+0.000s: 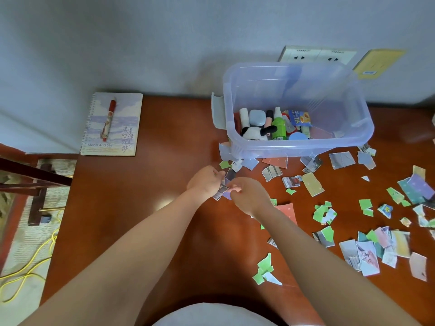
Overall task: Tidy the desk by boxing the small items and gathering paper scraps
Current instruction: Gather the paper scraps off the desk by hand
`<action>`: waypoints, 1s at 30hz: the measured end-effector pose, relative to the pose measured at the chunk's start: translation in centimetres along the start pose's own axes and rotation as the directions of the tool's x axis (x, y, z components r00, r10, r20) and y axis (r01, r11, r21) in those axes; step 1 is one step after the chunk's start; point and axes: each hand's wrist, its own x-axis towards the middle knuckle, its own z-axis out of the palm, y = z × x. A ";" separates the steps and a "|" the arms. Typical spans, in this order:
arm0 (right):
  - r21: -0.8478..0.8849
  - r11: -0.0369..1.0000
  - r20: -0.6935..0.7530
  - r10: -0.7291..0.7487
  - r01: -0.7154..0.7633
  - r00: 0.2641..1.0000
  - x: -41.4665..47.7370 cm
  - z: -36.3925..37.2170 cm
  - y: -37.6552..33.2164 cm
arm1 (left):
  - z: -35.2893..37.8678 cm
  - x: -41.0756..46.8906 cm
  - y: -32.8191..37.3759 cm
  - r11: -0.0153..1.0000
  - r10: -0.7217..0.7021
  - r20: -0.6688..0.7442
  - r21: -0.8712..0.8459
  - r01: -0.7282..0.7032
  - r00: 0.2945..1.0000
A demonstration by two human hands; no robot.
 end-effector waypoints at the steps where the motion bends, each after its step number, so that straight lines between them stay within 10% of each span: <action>1: 0.029 1.000 -0.022 0.010 -0.010 1.000 0.1 0.0 0.0 | 0.1 -0.3 -0.1 1.000 -0.008 -0.013 -0.001 0.008 1.000; 8: 0.125 0.989 -0.143 0.100 -0.082 0.985 0.8 -0.1 0.0 | 0.9 -0.9 -1.8 0.988 -0.044 -0.068 -0.149 0.034 0.997; 30: -0.355 0.935 0.024 0.015 -0.005 1.000 2.5 -0.5 -1.4 | 0.4 -1.3 -2.2 0.986 -0.065 -0.144 -0.164 0.041 0.987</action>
